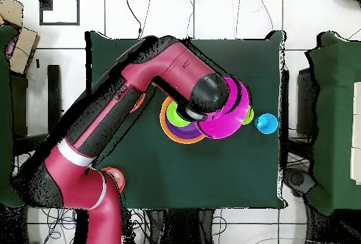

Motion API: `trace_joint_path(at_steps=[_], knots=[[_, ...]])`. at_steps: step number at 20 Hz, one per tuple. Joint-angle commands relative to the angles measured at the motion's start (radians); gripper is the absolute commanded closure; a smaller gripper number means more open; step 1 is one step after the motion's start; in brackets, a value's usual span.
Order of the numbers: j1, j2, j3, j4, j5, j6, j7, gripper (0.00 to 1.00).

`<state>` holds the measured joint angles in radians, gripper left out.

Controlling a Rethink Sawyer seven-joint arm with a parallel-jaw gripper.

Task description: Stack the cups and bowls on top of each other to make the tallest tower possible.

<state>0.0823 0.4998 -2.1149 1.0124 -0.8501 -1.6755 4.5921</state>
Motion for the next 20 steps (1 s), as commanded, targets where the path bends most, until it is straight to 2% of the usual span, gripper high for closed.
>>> trace_joint_path(at_steps=[1, 6, 11, 20], knots=[[-0.004, -0.008, 0.028, -0.047, -0.021, -0.036, 0.241, 1.0], [-0.003, 0.003, 0.012, -0.018, -0.023, -0.045, 0.261, 1.0], [0.013, 0.015, 0.029, 0.024, -0.03, -0.03, 0.287, 1.0], [0.008, 0.024, 0.026, 0.05, -0.034, -0.04, 0.299, 1.0]])
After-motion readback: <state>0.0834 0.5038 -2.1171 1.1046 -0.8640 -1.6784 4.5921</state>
